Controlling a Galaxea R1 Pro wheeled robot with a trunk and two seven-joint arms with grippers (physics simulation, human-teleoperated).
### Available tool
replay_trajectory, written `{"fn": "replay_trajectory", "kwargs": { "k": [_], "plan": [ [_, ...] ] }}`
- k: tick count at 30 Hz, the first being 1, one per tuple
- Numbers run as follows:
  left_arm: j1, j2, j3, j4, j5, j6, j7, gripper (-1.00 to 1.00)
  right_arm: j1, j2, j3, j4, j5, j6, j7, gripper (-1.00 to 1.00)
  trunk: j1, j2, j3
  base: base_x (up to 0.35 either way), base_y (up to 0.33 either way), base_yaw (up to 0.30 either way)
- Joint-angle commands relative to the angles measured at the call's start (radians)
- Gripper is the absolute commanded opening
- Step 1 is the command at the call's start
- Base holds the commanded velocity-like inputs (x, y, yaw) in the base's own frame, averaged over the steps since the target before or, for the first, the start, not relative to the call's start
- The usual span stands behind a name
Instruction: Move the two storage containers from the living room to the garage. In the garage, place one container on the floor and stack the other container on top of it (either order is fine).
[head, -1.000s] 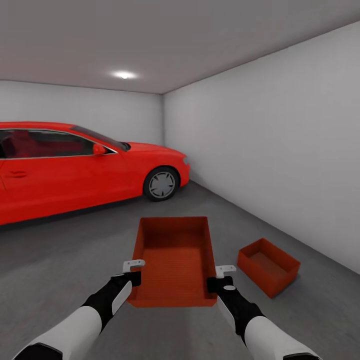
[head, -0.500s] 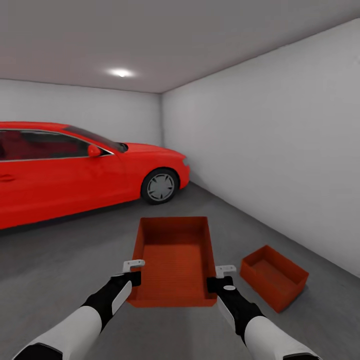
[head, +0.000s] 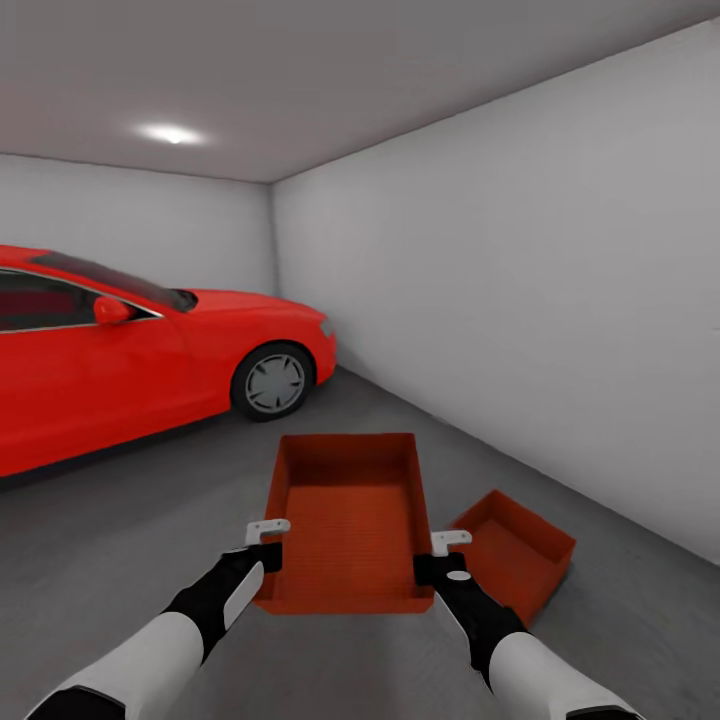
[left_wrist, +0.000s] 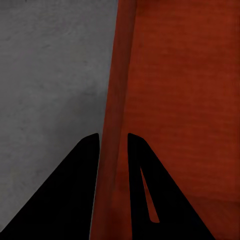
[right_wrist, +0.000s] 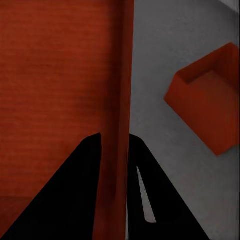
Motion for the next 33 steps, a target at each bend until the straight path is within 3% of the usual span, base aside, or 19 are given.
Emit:
{"fn": "replay_trajectory", "kwargs": {
  "k": [1, 12, 33],
  "plan": [
    [-0.001, 0.0, 0.067, -0.004, -0.019, 0.009, 0.024, -1.0, 0.0, 0.001, 0.009, -0.003, -0.003, 0.007, 0.014, -1.0, 0.001, -0.001, -0.001, 0.321, 0.0, -0.288],
    [-0.001, 0.0, 0.067, -0.004, -0.019, 0.009, 0.024, -1.0, 0.0, 0.0, 0.009, -0.003, -0.003, 0.007, 0.014, -1.0, 0.001, -0.001, -0.001, 0.321, 0.0, -0.275],
    [-0.001, 0.001, 0.067, -0.003, -0.019, 0.009, 0.024, -1.0, 0.0, 0.0, 0.009, -0.003, -0.002, 0.007, 0.013, -1.0, 0.001, -0.001, -0.001, 0.321, 0.082, -0.005]
  ]
}}
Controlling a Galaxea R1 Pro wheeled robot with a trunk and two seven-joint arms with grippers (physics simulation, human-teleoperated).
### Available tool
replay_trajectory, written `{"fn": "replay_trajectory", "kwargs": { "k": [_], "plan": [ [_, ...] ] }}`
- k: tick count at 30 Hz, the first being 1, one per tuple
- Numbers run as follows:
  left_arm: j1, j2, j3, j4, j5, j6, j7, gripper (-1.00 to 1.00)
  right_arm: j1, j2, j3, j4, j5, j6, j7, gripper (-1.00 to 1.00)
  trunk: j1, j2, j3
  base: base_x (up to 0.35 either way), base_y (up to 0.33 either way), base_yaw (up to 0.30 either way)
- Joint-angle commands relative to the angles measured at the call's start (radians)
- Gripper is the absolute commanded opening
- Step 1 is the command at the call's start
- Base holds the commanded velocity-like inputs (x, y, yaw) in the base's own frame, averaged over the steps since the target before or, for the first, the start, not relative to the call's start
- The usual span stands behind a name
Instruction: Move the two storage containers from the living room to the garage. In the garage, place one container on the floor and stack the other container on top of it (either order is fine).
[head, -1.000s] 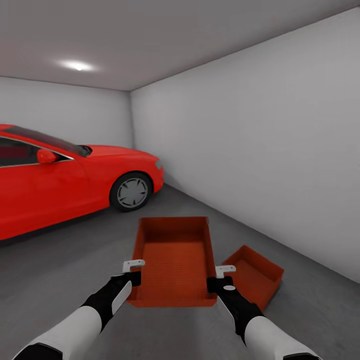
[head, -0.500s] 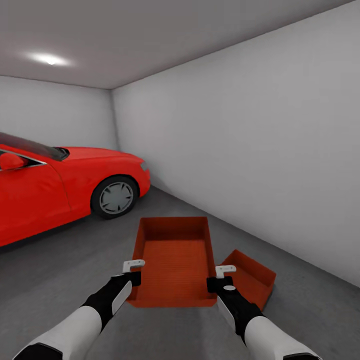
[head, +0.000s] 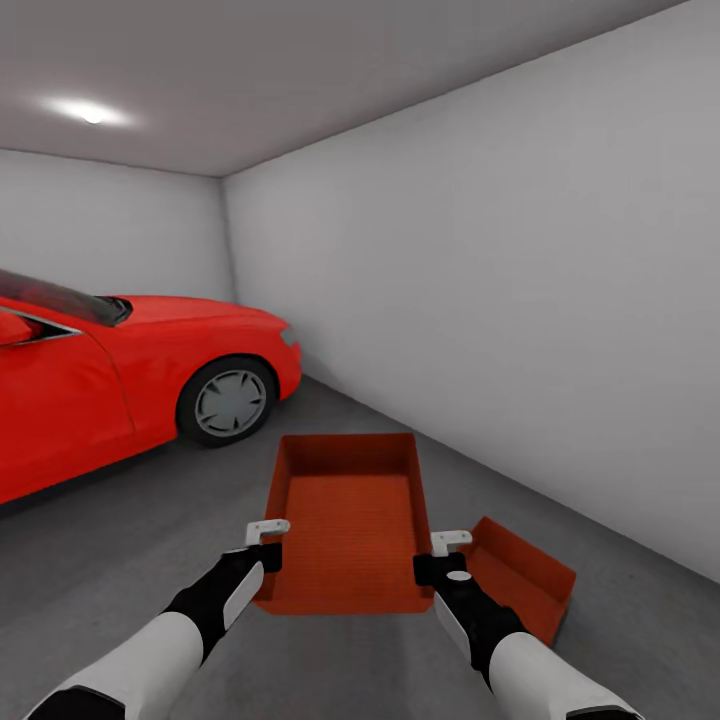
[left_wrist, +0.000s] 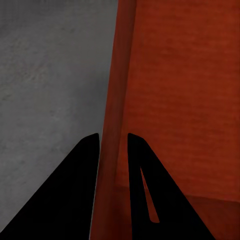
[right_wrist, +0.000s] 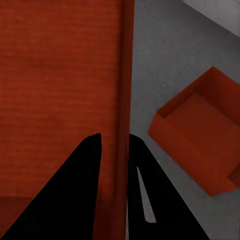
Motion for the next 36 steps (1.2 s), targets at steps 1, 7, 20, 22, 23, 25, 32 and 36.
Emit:
{"fn": "replay_trajectory", "kwargs": {
  "k": [1, 7, 20, 22, 23, 25, 32, 36],
  "plan": [
    [-0.001, 0.0, 0.069, -0.003, -0.021, 0.009, 0.025, -1.0, 0.0, 0.0, 0.009, -0.003, -0.003, 0.008, 0.011, -1.0, 0.001, -0.001, -0.001, 0.321, 0.088, 0.0],
    [-0.001, 0.001, 0.068, -0.004, -0.021, 0.009, 0.025, -1.0, 0.0, 0.0, 0.009, -0.003, -0.003, 0.007, 0.011, -1.0, 0.001, -0.001, -0.001, 0.321, 0.088, -0.002],
    [-0.001, 0.001, 0.067, -0.008, -0.022, 0.007, 0.025, -1.0, 0.0, 0.001, 0.009, -0.003, -0.002, 0.008, 0.01, -1.0, 0.001, -0.001, -0.001, 0.223, 0.062, -0.238],
    [-0.001, 0.001, 0.067, -0.009, -0.022, 0.007, 0.025, -1.0, 0.0, 0.001, 0.009, -0.003, -0.002, 0.008, 0.01, -1.0, 0.001, -0.001, -0.001, 0.004, 0.001, -0.287],
    [-0.001, 0.001, 0.067, -0.01, -0.022, 0.007, 0.025, -1.0, 0.0, 0.001, 0.009, -0.003, -0.002, 0.008, 0.01, -1.0, 0.001, -0.001, -0.001, 0.002, 0.001, -0.287],
    [-0.001, 0.001, 0.066, -0.011, -0.022, 0.007, 0.025, -1.0, 0.0, 0.0, 0.009, -0.003, -0.002, 0.008, 0.01, -1.0, 0.001, -0.001, -0.001, 0.001, 0.0, -0.287],
    [-0.001, 0.0, 0.068, -0.004, -0.022, 0.007, 0.025, -1.0, 0.0, 0.0, 0.009, -0.003, -0.002, 0.007, 0.01, -1.0, 0.001, -0.001, -0.001, 0.155, 0.109, -0.287],
    [-0.001, 0.0, 0.069, -0.004, -0.022, 0.007, 0.025, -1.0, 0.0, 0.001, 0.009, -0.003, -0.002, 0.007, 0.01, -1.0, 0.001, -0.001, -0.001, 0.277, 0.218, -0.287]
  ]
}}
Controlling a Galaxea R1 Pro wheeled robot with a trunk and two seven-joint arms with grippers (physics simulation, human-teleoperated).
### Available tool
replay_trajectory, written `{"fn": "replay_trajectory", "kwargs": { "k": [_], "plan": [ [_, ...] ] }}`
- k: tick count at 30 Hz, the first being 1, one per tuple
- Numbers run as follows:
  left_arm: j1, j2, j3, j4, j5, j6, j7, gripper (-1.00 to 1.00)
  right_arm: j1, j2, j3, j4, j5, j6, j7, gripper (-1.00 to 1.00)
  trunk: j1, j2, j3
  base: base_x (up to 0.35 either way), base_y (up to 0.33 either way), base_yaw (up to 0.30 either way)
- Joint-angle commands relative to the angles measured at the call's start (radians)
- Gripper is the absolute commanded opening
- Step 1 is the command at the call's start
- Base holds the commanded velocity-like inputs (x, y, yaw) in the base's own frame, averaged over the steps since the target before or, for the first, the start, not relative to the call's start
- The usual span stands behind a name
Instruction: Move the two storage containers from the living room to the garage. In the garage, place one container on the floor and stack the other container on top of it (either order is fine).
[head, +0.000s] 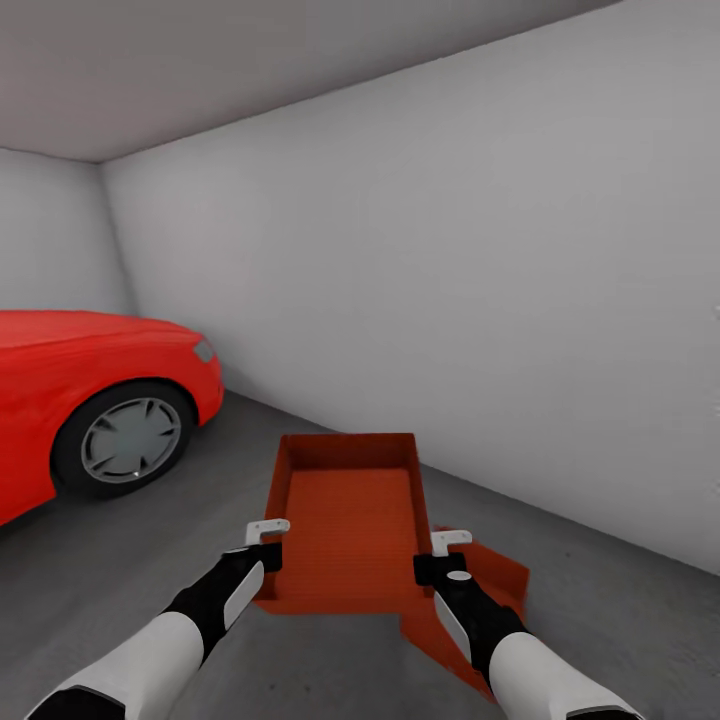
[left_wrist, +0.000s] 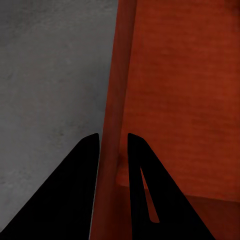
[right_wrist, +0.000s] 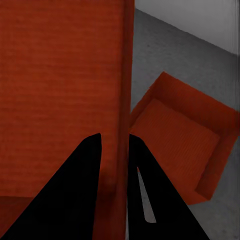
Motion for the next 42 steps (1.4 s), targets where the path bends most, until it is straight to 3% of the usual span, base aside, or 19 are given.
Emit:
{"fn": "replay_trajectory", "kwargs": {
  "k": [1, 42],
  "plan": [
    [-0.001, 0.001, 0.068, -0.004, -0.022, 0.009, 0.023, -1.0, 0.0, 0.001, 0.01, -0.003, -0.003, 0.007, 0.011, -1.0, 0.001, -0.001, -0.001, 0.281, 0.219, -0.287],
    [-0.001, 0.001, 0.069, -0.004, -0.021, 0.009, 0.023, -1.0, 0.0, 0.0, 0.01, -0.003, -0.003, 0.007, 0.011, -1.0, 0.001, -0.001, -0.001, 0.291, 0.197, -0.287]
  ]
}}
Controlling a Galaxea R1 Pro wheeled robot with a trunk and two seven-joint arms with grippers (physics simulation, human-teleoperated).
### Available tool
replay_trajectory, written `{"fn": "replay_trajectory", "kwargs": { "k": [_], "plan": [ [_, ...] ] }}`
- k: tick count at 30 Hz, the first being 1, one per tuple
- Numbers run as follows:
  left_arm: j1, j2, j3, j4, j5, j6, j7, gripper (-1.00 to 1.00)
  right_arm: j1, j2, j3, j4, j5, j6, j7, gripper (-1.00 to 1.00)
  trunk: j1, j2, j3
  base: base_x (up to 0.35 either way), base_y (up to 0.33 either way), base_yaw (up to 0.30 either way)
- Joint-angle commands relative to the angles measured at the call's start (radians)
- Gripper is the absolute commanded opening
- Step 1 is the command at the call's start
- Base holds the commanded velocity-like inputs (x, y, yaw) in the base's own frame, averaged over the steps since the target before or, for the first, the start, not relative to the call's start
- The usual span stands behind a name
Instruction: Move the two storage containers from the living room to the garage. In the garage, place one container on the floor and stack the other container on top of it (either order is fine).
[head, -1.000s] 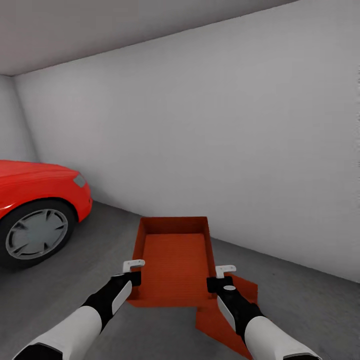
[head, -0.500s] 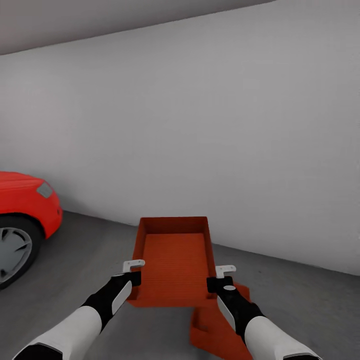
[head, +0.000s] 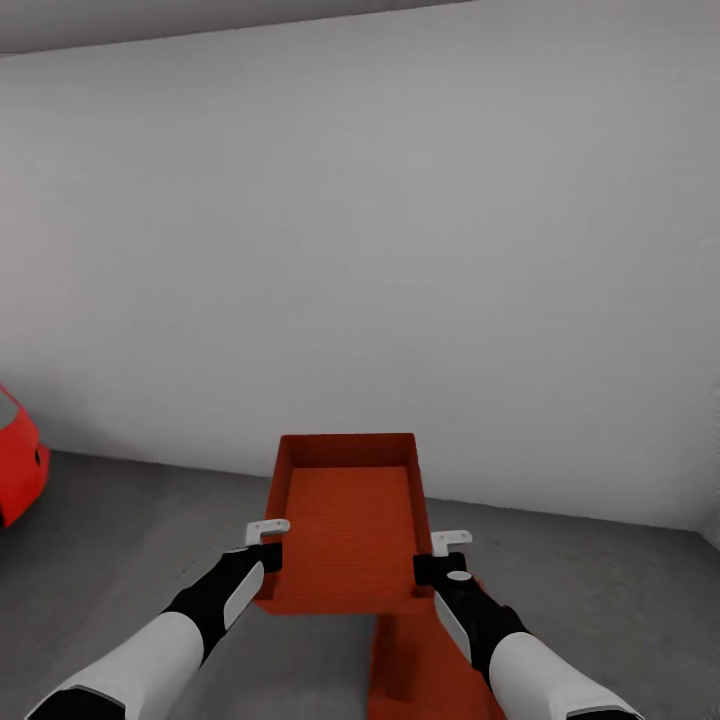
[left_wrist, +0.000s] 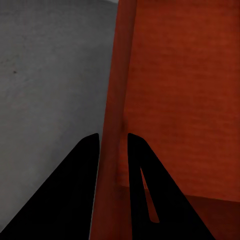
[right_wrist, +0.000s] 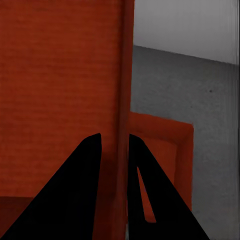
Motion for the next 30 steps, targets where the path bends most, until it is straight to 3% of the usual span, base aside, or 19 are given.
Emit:
{"fn": "replay_trajectory", "kwargs": {
  "k": [1, 6, 22, 30],
  "plan": [
    [-0.001, 0.001, 0.07, -0.004, -0.022, 0.009, 0.023, -1.0, 0.0, 0.001, 0.01, -0.003, -0.003, 0.007, 0.01, -1.0, 0.001, -0.001, -0.001, 0.303, 0.134, -0.287],
    [-0.001, 0.001, 0.069, -0.005, -0.022, 0.009, 0.023, -1.0, 0.0, 0.001, 0.01, -0.003, -0.003, 0.007, 0.01, -1.0, 0.001, -0.001, -0.001, 0.205, 0.038, -0.287],
    [-0.001, 0.001, 0.067, -0.013, -0.023, 0.009, 0.023, -1.0, 0.0, 0.001, 0.01, -0.003, -0.003, 0.007, 0.01, -1.0, 0.001, -0.001, -0.001, 0.009, 0.001, -0.282],
    [-0.001, 0.002, 0.069, -0.005, -0.023, 0.009, 0.023, -1.0, 0.0, 0.001, 0.01, -0.003, -0.003, 0.01, 0.012, -1.0, 0.001, -0.001, -0.001, 0.204, -0.014, -0.034]
  ]
}}
